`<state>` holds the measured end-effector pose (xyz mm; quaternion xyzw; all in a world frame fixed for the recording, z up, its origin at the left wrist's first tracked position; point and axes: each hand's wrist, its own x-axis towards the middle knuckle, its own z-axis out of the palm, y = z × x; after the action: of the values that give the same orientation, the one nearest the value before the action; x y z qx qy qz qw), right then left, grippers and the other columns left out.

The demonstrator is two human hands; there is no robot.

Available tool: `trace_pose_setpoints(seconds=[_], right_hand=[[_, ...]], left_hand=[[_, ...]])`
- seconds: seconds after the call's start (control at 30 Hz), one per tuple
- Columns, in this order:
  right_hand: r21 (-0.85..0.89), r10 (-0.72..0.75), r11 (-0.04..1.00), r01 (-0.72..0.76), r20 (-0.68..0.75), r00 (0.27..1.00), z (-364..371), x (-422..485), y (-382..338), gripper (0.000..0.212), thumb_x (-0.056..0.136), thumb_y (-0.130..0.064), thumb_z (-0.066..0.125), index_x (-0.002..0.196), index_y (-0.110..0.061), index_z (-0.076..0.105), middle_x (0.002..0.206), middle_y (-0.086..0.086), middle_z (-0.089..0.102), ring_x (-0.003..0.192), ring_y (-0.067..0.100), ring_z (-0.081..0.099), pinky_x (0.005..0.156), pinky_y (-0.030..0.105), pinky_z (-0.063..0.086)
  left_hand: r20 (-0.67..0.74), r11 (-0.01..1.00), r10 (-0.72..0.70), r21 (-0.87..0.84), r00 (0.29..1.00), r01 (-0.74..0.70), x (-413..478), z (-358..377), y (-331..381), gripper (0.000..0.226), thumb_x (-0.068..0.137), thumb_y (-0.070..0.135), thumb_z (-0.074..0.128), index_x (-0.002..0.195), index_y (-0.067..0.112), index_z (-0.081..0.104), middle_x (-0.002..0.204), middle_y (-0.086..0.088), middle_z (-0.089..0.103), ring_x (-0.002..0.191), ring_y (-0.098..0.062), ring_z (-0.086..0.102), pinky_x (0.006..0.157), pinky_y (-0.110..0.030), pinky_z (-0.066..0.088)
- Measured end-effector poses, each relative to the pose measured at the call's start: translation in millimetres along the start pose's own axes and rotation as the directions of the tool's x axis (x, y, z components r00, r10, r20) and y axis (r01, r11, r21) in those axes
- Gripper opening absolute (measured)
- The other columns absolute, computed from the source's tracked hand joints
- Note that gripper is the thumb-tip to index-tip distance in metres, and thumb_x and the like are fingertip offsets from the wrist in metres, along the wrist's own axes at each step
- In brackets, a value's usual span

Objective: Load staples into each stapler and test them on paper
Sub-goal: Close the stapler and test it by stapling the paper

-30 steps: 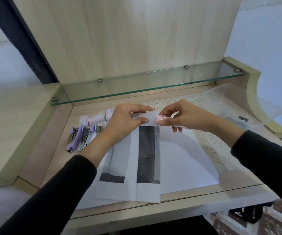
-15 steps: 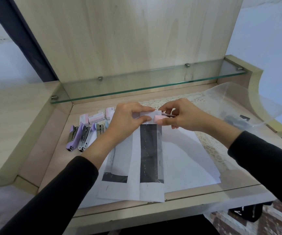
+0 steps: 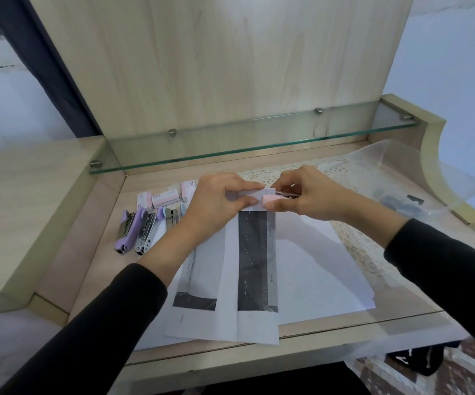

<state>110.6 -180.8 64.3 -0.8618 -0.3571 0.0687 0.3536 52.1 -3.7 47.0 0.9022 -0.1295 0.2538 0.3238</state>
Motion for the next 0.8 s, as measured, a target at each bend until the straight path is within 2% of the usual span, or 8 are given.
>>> trace_pose_setpoints(seconds=[0.07, 0.13, 0.3, 0.43, 0.5, 0.6, 0.7, 0.8], right_hand=[[-0.008, 0.002, 1.0, -0.003, -0.008, 1.0, 0.0, 0.8, 0.6, 0.024, 0.076, -0.033, 0.07, 0.078, -0.01, 0.066, 0.061, -0.004, 0.051, 0.051, 0.006, 0.043, 0.047, 0.009, 0.033], [0.014, 0.004, 1.0, -0.004, -0.004, 1.0, -0.3, 1.3, 0.8, 0.027, 0.076, -0.033, 0.071, 0.076, -0.007, 0.065, 0.06, -0.003, 0.05, 0.048, 0.005, 0.042, 0.046, 0.01, 0.033], [0.033, 0.011, 0.999, -0.011, 0.025, 1.0, -1.2, 1.3, 0.1, 0.03, 0.077, -0.034, 0.07, 0.076, -0.004, 0.065, 0.06, 0.002, 0.051, 0.047, 0.004, 0.042, 0.046, 0.012, 0.032], [0.066, 0.013, 0.998, -0.015, 0.037, 0.999, -1.9, 1.0, -1.4, 0.017, 0.077, -0.033, 0.07, 0.08, -0.017, 0.066, 0.063, -0.003, 0.055, 0.047, -0.003, 0.048, 0.045, 0.007, 0.035], [0.053, 0.01, 0.999, -0.012, 0.034, 0.999, -1.6, 1.7, -0.9, 0.015, 0.077, -0.033, 0.07, 0.081, -0.019, 0.065, 0.064, -0.005, 0.056, 0.047, -0.005, 0.049, 0.046, 0.006, 0.036], [0.025, 0.015, 1.0, -0.016, 0.045, 0.999, -1.2, 1.5, -0.4, 0.016, 0.077, -0.036, 0.069, 0.074, -0.022, 0.062, 0.063, -0.005, 0.056, 0.046, -0.004, 0.049, 0.045, 0.006, 0.036], [0.046, 0.013, 0.999, -0.015, 0.049, 0.999, -1.4, 0.4, -0.6, 0.018, 0.077, -0.035, 0.07, 0.066, -0.03, 0.056, 0.061, -0.008, 0.054, 0.046, -0.005, 0.049, 0.045, 0.006, 0.036], [0.066, 0.016, 0.998, -0.019, 0.056, 0.998, -1.0, 0.8, -0.5, 0.014, 0.077, -0.032, 0.07, 0.072, -0.025, 0.06, 0.062, -0.008, 0.054, 0.046, -0.004, 0.049, 0.045, 0.007, 0.036]], left_hand=[[0.002, 1.0, -0.002, 0.0, 1.0, 0.002, -0.1, -0.2, 0.8, 0.027, 0.073, 0.008, 0.075, 0.099, 0.01, 0.071, 0.079, 0.007, 0.062, 0.07, 0.001, 0.053, 0.069, -0.015, 0.043], [0.002, 1.0, -0.007, 0.0, 1.0, 0.007, 0.1, -0.9, 0.9, 0.027, 0.073, 0.008, 0.074, 0.099, 0.011, 0.071, 0.079, 0.006, 0.063, 0.07, -0.003, 0.054, 0.07, -0.017, 0.044], [0.002, 1.0, -0.005, 0.005, 1.0, 0.005, -0.1, -1.2, 0.7, 0.027, 0.073, 0.007, 0.074, 0.099, 0.011, 0.071, 0.08, 0.007, 0.063, 0.071, 0.0, 0.054, 0.07, -0.013, 0.042], [0.01, 1.0, 0.003, -0.003, 1.0, -0.003, -1.3, 0.5, 2.3, 0.027, 0.073, 0.007, 0.075, 0.099, 0.011, 0.071, 0.082, 0.0, 0.069, 0.073, -0.014, 0.06, 0.071, -0.026, 0.048], [0.014, 1.0, 0.005, 0.007, 1.0, -0.005, -1.2, 0.9, 2.5, 0.027, 0.073, 0.007, 0.075, 0.099, 0.01, 0.071, 0.083, -0.006, 0.07, 0.073, -0.017, 0.06, 0.07, -0.028, 0.048], [0.018, 1.0, -0.016, 0.012, 1.0, 0.015, -0.6, -0.4, 2.1, 0.027, 0.074, 0.007, 0.074, 0.1, 0.01, 0.07, 0.087, -0.008, 0.071, 0.075, -0.014, 0.058, 0.072, -0.025, 0.047], [0.028, 0.999, -0.026, 0.024, 0.999, 0.026, -1.1, -0.6, 1.5, 0.027, 0.074, 0.008, 0.073, 0.101, 0.011, 0.07, 0.09, -0.006, 0.071, 0.074, -0.007, 0.055, 0.072, -0.013, 0.043], [0.033, 1.0, -0.023, 0.019, 0.999, 0.023, -2.2, 0.9, 1.9, 0.027, 0.074, 0.008, 0.073, 0.101, 0.01, 0.07, 0.09, -0.007, 0.071, 0.076, -0.011, 0.057, 0.073, -0.019, 0.045]])
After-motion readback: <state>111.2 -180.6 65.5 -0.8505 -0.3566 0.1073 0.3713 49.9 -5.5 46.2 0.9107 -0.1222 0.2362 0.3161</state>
